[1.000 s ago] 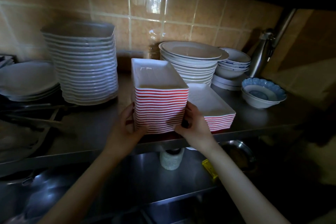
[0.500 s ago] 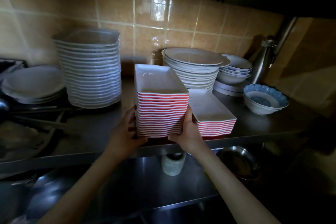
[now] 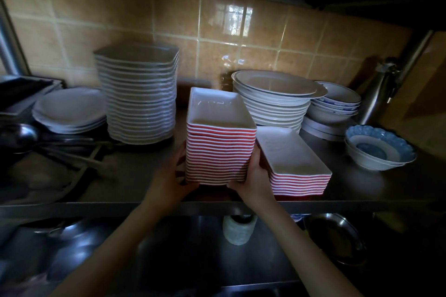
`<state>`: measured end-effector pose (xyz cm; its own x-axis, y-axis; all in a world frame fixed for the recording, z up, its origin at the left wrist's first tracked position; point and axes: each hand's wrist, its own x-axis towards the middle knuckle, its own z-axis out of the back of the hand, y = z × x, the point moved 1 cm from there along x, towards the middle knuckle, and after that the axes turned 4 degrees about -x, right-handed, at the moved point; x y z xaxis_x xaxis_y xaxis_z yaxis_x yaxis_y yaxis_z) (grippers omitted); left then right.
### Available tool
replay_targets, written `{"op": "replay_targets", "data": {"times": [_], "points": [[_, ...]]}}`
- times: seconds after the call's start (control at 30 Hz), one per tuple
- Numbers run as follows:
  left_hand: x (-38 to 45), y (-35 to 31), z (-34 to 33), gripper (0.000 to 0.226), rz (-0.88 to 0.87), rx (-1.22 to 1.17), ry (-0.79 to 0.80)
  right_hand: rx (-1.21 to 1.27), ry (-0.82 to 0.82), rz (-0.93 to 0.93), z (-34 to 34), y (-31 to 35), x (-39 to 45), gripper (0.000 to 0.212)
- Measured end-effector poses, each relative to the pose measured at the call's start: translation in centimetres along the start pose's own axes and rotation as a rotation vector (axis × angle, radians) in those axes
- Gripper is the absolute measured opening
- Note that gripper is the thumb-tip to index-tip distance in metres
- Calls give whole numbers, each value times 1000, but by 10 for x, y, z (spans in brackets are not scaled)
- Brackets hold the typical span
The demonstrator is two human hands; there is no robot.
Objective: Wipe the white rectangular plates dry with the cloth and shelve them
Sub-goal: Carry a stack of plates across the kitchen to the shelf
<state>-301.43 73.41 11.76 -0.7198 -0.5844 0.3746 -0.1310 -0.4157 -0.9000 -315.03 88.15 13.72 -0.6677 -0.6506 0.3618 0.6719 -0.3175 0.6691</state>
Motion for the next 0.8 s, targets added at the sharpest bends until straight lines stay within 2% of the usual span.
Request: {"op": "replay_targets", "data": {"times": [0.3, 0.47, 0.6, 0.73, 0.8], "points": [[36, 28, 15, 103, 4, 70, -9, 37, -38, -8, -25, -4, 36, 105], [56, 37, 16, 101, -64, 152, -27, 38, -93, -2, -37, -8, 56, 100], [72, 41, 18, 101, -90, 185, -15, 10, -82, -32, -46, -8, 73, 96], [93, 53, 23, 102, -222, 225, -9, -54, -74, -63, -54, -7, 89, 96], [102, 58, 24, 101, -203, 228, -17, -65, -39, -106, -56, -8, 97, 97]]}}
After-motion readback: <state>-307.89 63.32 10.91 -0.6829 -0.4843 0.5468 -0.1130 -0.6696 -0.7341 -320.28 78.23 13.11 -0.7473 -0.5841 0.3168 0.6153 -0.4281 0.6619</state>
